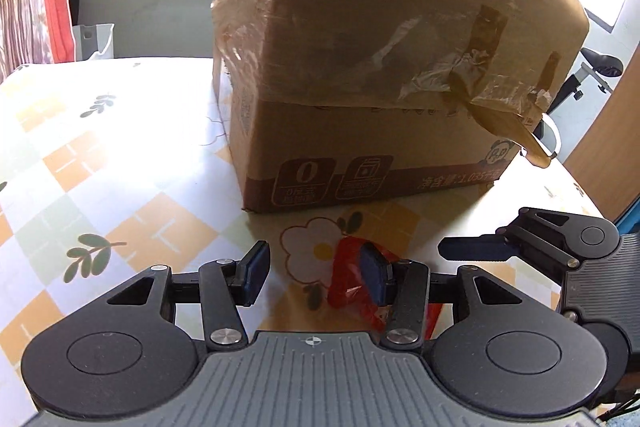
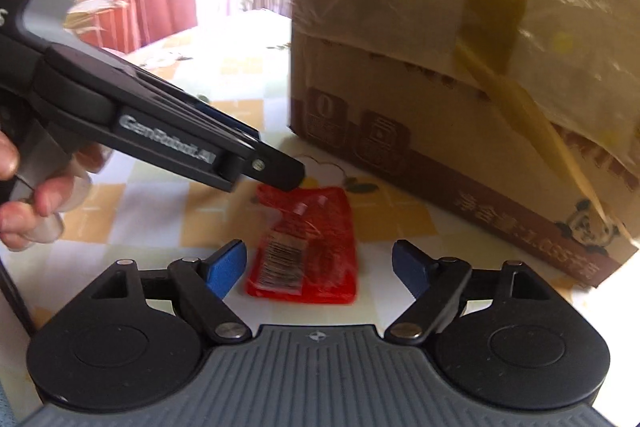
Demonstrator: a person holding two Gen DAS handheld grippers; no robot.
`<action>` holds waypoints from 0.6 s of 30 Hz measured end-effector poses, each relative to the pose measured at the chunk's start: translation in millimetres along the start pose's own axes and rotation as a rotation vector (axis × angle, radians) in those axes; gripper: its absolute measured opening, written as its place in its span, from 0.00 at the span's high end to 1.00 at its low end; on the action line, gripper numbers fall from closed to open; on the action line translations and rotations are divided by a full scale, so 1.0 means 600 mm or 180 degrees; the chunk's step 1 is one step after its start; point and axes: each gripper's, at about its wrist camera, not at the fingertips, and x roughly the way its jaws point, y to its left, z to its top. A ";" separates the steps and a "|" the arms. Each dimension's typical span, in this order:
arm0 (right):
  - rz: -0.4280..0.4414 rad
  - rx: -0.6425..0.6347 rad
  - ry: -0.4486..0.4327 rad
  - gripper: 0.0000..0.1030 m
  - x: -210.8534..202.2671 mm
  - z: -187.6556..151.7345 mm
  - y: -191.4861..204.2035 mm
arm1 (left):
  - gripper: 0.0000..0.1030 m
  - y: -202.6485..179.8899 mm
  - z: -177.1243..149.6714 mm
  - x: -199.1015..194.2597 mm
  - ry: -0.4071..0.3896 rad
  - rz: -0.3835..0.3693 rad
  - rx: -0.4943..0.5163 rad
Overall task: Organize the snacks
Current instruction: 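Position left tool fingers around the red packet while right tool hovers beside it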
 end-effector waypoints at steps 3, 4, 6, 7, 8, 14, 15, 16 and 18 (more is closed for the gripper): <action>-0.0073 0.0169 0.0005 0.20 -0.004 -0.010 -0.022 | 0.50 -0.010 -0.005 0.012 0.0026 -0.0054 -0.0001; -0.0102 0.0229 -0.0007 0.20 -0.006 -0.013 -0.029 | 0.50 -0.015 -0.007 0.016 0.0037 -0.0069 0.0002; -0.0120 0.0370 -0.0037 0.21 -0.012 -0.020 -0.038 | 0.50 -0.022 -0.014 0.020 0.0017 -0.0080 -0.0014; -0.0089 0.0446 -0.0046 0.21 -0.014 -0.023 -0.044 | 0.50 -0.023 -0.016 0.020 0.0011 -0.0082 -0.0035; -0.0056 0.0504 -0.0066 0.22 -0.018 -0.025 -0.048 | 0.50 -0.024 -0.018 0.020 0.0003 -0.0081 -0.0062; -0.0042 0.0642 -0.0238 0.22 -0.032 -0.021 -0.064 | 0.50 -0.026 -0.030 0.015 -0.0038 -0.0075 -0.0115; -0.0057 0.0614 -0.0215 0.23 -0.029 -0.018 -0.062 | 0.50 -0.026 -0.031 0.015 -0.0042 -0.0075 -0.0121; -0.0061 0.0579 -0.0190 0.23 -0.027 -0.016 -0.062 | 0.50 -0.026 -0.031 0.014 -0.0050 -0.0075 -0.0133; -0.0050 0.0496 -0.0162 0.25 -0.021 -0.011 -0.060 | 0.50 -0.025 -0.035 0.012 -0.0062 -0.0076 -0.0170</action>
